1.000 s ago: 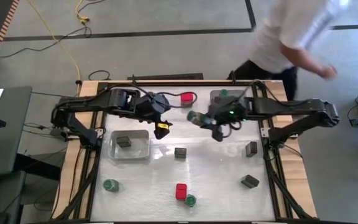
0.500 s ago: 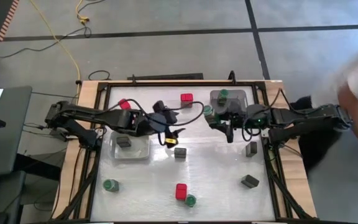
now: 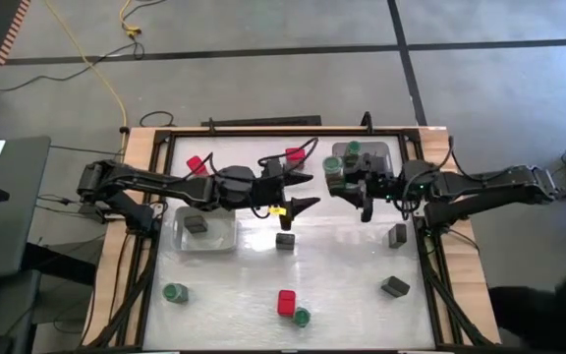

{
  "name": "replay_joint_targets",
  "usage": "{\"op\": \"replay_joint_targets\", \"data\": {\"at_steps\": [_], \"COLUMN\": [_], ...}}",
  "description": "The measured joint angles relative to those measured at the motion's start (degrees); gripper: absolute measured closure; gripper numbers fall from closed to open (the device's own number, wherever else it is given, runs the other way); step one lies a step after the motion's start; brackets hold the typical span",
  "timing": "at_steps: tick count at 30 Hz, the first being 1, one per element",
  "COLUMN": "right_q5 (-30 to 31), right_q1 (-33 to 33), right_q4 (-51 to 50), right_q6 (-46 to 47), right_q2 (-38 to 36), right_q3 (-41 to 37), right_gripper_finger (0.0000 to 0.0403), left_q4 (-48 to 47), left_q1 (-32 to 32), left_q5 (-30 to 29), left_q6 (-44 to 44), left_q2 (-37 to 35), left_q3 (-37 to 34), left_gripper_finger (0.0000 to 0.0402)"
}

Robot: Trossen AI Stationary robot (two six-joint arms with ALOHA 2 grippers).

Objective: Sort spices by type
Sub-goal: Put the green seasoning bottle into the black bin

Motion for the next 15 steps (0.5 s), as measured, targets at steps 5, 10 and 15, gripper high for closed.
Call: {"op": "replay_joint_targets", "data": {"at_steps": [5,10,15], "right_q5": [-2.8,-4.2,-4.4], "right_q1": [0.0,0.4,1.2], "right_q4": [9.0,10.3,9.6], "right_q6": [-3.0,-4.9,-6.1], "right_q2": [3.2,5.7,8.6], "right_q3": [0.0,2.3,4.5], "right_gripper_finger": [0.0184,0.0184,0.0182], "left_q4": [9.5,11.4,13.3], "left_q1": [0.0,0.0,0.0], "left_q5": [0.0,-0.2,0.2], "left_q6": [-0.7,-2.9,-3.2], "left_q2": [2.5,3.8,4.0], "left_q3": [0.0,0.0,0.1], "left_gripper_finger": [0.0095,0.0095,0.0095]}}
